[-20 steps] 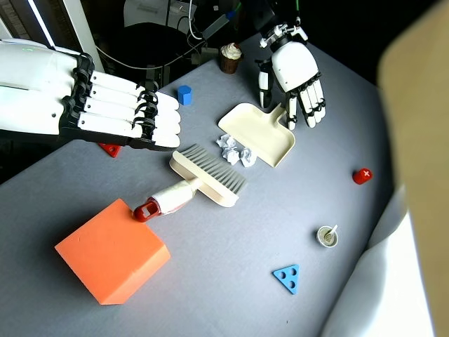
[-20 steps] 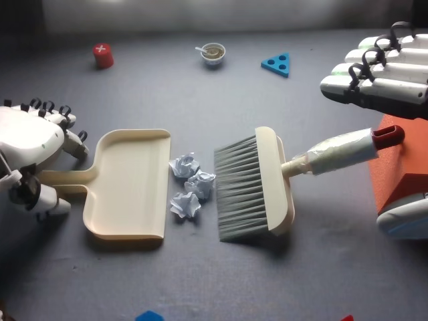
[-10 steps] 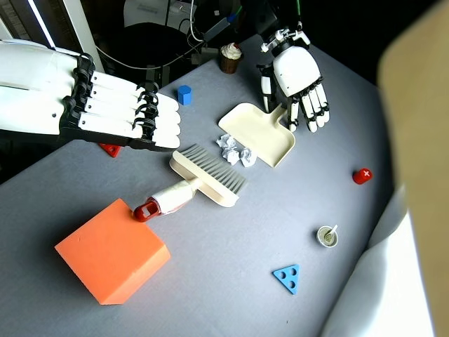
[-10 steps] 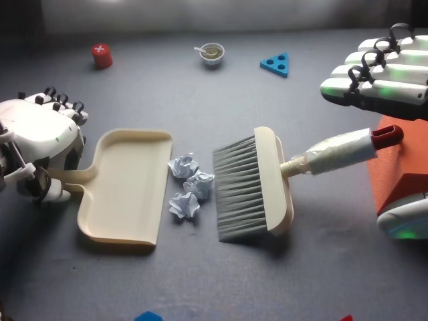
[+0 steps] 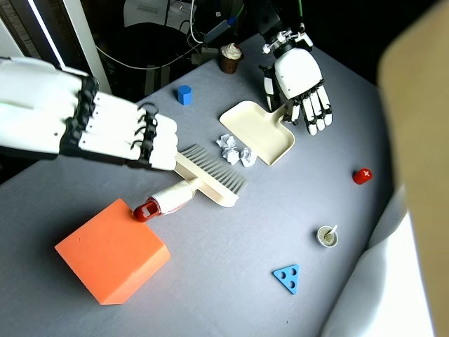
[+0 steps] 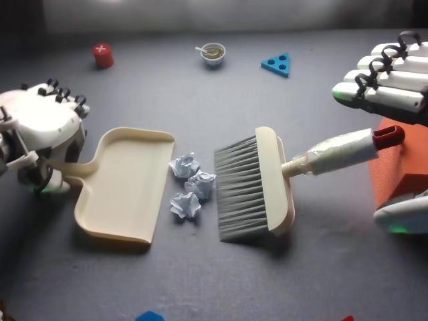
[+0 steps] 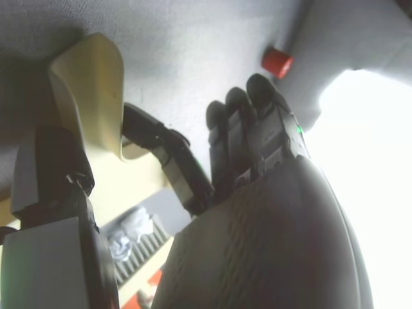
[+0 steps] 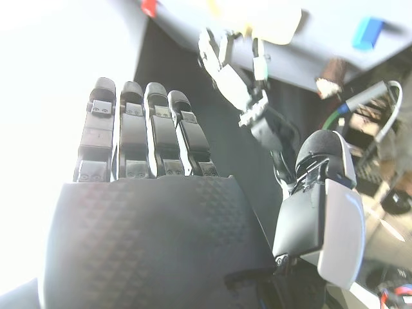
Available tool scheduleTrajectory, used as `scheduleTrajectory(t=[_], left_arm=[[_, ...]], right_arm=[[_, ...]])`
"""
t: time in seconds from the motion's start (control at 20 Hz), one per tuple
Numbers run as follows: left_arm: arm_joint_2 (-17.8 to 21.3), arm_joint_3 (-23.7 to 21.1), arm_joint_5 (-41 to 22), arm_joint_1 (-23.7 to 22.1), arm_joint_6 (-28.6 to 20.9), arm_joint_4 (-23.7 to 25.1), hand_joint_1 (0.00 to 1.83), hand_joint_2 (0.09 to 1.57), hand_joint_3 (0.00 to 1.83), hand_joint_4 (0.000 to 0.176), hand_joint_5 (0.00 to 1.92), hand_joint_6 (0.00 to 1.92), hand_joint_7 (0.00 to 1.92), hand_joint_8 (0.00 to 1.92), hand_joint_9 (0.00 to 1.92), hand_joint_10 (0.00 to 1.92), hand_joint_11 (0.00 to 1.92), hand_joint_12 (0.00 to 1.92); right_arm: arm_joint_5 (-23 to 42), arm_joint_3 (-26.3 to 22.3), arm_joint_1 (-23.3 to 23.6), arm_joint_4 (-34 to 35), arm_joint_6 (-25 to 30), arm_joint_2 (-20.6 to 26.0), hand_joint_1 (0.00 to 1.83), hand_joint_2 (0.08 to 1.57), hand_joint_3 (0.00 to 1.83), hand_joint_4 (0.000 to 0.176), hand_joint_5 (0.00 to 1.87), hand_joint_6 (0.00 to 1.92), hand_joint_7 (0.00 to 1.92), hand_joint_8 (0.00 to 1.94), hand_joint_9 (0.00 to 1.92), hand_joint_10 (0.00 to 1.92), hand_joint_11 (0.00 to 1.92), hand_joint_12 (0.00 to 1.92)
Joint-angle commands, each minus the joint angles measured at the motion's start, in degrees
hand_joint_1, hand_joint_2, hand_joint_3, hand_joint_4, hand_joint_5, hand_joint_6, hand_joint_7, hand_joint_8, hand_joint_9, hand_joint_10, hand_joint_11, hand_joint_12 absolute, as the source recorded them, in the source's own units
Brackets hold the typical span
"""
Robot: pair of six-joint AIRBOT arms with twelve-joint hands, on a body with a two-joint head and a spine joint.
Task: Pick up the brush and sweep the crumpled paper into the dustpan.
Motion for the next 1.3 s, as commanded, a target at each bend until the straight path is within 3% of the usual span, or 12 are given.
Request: scheduleTrajectory(t=[0.0, 0.1, 0.2, 0.3, 0.6, 0.85, 1.05, 1.15, 1.25], left_arm=[[0.3, 0.4, -3.2, -1.1, 1.2, 1.3, 1.1, 1.1, 0.0, 0.0, 1.01, 0.93, 0.26, 0.0, 0.2, 0.0, 0.0, 0.51], [0.2, 0.8, -1.8, -1.5, 1.2, 1.6, 1.12, 1.1, 0.0, 0.0, 1.01, 0.92, 0.26, 0.0, 0.19, 0.0, 0.0, 0.51], [0.2, 0.9, -1.6, -1.7, 1.2, 1.7, 1.11, 1.1, 0.0, 0.0, 1.02, 0.91, 0.26, 0.0, 0.2, 0.0, 0.0, 0.53], [0.3, 1.0, -0.9, -1.7, 1.2, 1.2, 1.11, 1.1, 0.0, 0.0, 1.02, 0.91, 0.25, 0.0, 0.18, 0.01, 0.0, 0.47], [-0.2, 1.9, -1.0, -2.8, 1.2, 1.3, 1.1, 1.11, 0.0, 0.0, 1.0, 0.94, 0.26, 0.0, 0.2, 0.0, 0.0, 0.47], [-0.8, 3.7, -0.2, -6.0, 1.2, 2.1, 1.11, 1.1, 0.0, 0.0, 1.01, 0.93, 0.27, 0.0, 0.19, 0.0, 0.0, 0.48], [-1.6, 4.0, -0.2, -7.2, 1.2, 1.7, 1.1, 1.11, 0.0, 0.0, 1.0, 0.95, 0.24, 0.0, 0.16, 0.0, 0.0, 0.44], [-1.8, 3.6, -0.2, -7.3, 1.2, 1.7, 1.11, 1.1, 0.0, 0.0, 1.01, 0.93, 0.25, 0.0, 0.18, 0.01, 0.0, 0.4], [-1.8, 3.4, -0.2, -7.2, 1.2, 1.5, 1.1, 1.1, 0.0, 0.0, 1.01, 0.93, 0.27, 0.0, 0.19, 0.0, 0.0, 0.5]], right_arm=[[7.1, -0.6, -0.5, 3.7, -5.4, -0.2, 0.02, 0.96, 0.0, 0.0, 0.06, 0.01, 0.08, 0.01, 0.08, 0.01, 0.09, 0.01], [9.6, -1.1, -2.5, 10.1, -13.8, -1.4, 0.12, 0.97, 0.01, 0.0, 0.07, 0.0, 0.09, 0.01, 0.09, 0.01, 0.1, 0.01], [11.0, -1.6, -3.5, 12.2, -17.6, -2.3, 0.15, 0.99, 0.01, 0.0, 0.04, 0.0, 0.07, 0.0, 0.08, 0.0, 0.1, 0.01], [12.5, -2.5, -3.9, 13.9, -21.0, -2.9, 0.43, 1.0, 0.0, 0.0, 0.05, 0.01, 0.1, 0.01, 0.1, 0.01, 0.11, 0.01], [18.1, -3.4, -6.3, 14.5, -29.7, -4.5, 0.9, 0.93, 0.0, 0.0, 0.09, 0.0, 0.13, 0.0, 0.13, 0.0, 0.16, 0.02], [17.7, -2.4, -6.0, 11.2, -28.9, -4.6, 1.04, 0.89, 0.0, 0.0, 0.14, 0.02, 0.16, 0.01, 0.16, 0.01, 0.19, 0.03], [15.0, -1.6, -5.8, 4.7, -20.4, -4.0, 1.03, 0.94, 0.01, 0.0, 0.12, 0.0, 0.1, 0.0, 0.11, 0.0, 0.17, 0.01], [14.2, -1.7, -5.4, 5.0, -19.7, -4.0, 1.0, 0.93, 0.0, 0.0, 0.11, 0.0, 0.08, 0.0, 0.1, 0.0, 0.17, 0.01], [14.3, -2.9, -5.2, 9.2, -22.8, -4.1, 0.98, 0.95, 0.01, 0.0, 0.1, 0.0, 0.08, 0.0, 0.09, 0.0, 0.17, 0.01]])
